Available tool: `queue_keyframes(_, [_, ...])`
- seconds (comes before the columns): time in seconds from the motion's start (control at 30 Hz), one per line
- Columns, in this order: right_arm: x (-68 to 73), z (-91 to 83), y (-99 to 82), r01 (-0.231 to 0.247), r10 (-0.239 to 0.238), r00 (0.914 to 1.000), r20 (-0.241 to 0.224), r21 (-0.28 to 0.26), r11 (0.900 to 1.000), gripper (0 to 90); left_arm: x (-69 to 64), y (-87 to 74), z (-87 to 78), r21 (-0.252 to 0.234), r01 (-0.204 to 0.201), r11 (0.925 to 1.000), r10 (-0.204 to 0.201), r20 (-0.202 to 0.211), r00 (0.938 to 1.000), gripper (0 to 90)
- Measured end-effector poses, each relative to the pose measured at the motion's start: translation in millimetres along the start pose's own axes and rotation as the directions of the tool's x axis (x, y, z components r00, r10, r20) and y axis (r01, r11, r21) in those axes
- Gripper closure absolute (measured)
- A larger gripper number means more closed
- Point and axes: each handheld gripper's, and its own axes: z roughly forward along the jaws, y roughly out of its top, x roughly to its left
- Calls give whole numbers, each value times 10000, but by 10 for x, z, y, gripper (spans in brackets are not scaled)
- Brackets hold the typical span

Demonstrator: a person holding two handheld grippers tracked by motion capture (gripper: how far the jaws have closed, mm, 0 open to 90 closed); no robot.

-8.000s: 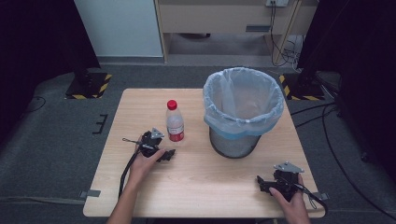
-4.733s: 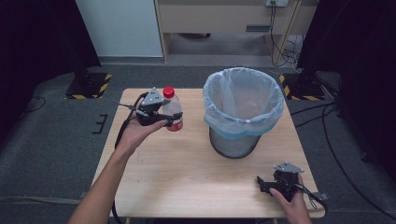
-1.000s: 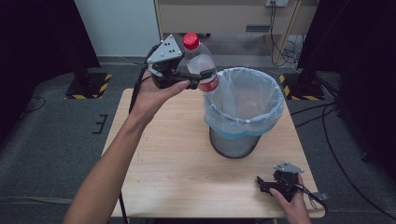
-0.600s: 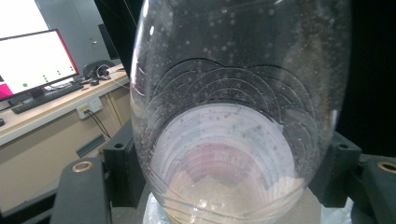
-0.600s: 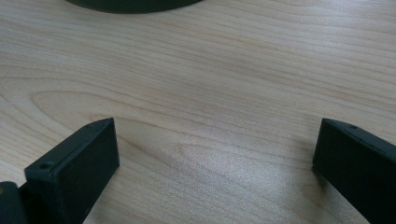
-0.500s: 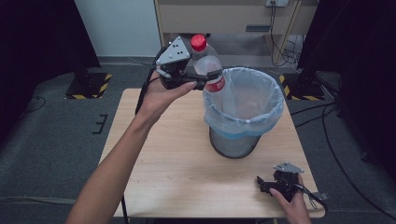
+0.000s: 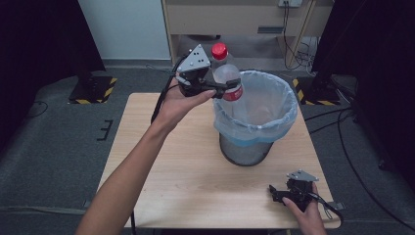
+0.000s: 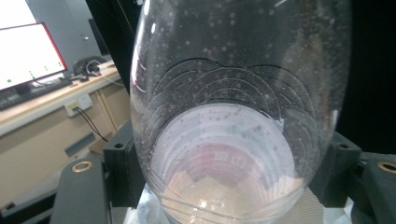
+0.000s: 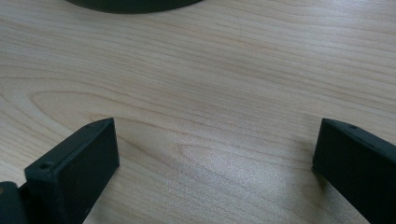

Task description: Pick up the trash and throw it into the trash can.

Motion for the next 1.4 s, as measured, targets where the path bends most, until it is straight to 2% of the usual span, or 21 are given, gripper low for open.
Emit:
queue_keyframes(0.2, [0, 0, 0, 3, -3, 10000, -1, -3, 10000, 3, -13, -47, 100, 328, -72, 9994, 70, 74, 9999, 265])
queue_keyframes(0.37, [-1, 1, 0, 12, -12, 10000, 0, -4, 10000, 3, -11, -105, 185, 680, 33, 9977, -47, 207, 9998, 264])
queue_keyframes(0.8, [1, 1, 0, -15, 15, 10000, 2, -14, 10000, 3, -54, -180, 343, 1156, -83, 9933, 47, 312, 9995, 263])
queue_keyframes(1.07, [1, 1, 0, -18, 18, 10000, -1, -11, 10000, 3, -28, -258, 420, 1720, 37, 9851, -112, 426, 9990, 262])
queue_keyframes(1.1, [1, 1, 0, -21, 21, 10000, -1, -11, 10000, 3, -16, -284, 443, 1863, 123, 9824, -229, 547, 9982, 245])
queue_keyframes(1.17, [1, 1, 0, -18, 18, 10000, 0, -13, 10000, 3, -13, -293, 452, 1910, 141, 9815, -246, 527, 9983, 172])
queue_keyframes(1.2, [1, 1, 0, -18, 18, 10000, 0, -13, 10000, 3, -11, -298, 455, 1931, 160, 9810, -265, 521, 9983, 172])
queue_keyframes(1.23, [2, 1, 0, -20, 20, 10000, 0, -12, 10000, 3, -10, -302, 447, 1973, 206, 9801, -315, 523, 9981, 119])
queue_keyframes(1.4, [1, 2, 0, -12, 12, 10000, 10, -17, 10000, 3, -25, -279, 386, 1940, 95, 9810, -183, 437, 9989, 113])
